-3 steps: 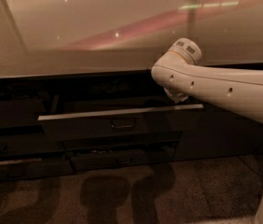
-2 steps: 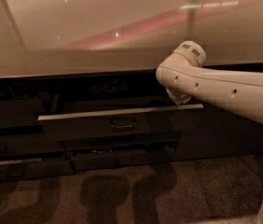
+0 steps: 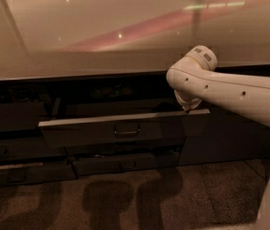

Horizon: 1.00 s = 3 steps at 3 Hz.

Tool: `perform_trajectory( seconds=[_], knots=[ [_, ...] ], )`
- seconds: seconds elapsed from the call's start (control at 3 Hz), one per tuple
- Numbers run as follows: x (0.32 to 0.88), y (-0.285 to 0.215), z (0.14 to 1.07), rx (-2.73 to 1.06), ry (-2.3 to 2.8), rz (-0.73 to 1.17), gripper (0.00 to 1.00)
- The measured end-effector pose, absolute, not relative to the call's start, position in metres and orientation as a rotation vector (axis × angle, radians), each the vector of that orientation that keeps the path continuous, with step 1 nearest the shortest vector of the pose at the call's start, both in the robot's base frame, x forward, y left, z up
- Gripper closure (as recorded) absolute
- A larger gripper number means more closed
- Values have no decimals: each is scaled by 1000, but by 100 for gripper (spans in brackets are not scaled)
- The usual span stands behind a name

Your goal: Open top drawer

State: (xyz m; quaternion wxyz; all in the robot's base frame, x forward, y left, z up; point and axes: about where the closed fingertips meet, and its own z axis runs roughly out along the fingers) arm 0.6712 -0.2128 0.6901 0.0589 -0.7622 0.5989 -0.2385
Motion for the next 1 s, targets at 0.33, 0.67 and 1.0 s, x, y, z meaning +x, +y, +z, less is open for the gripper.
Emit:
perform_trajectory(
  seconds=[0.33, 0.67, 1.0],
  knots=[
    [670, -212, 675, -2331, 1794, -667, 100],
    [670, -212, 678, -2331, 1794, -667, 100],
    [667, -210, 677, -2339, 1790, -657, 100]
  ],
)
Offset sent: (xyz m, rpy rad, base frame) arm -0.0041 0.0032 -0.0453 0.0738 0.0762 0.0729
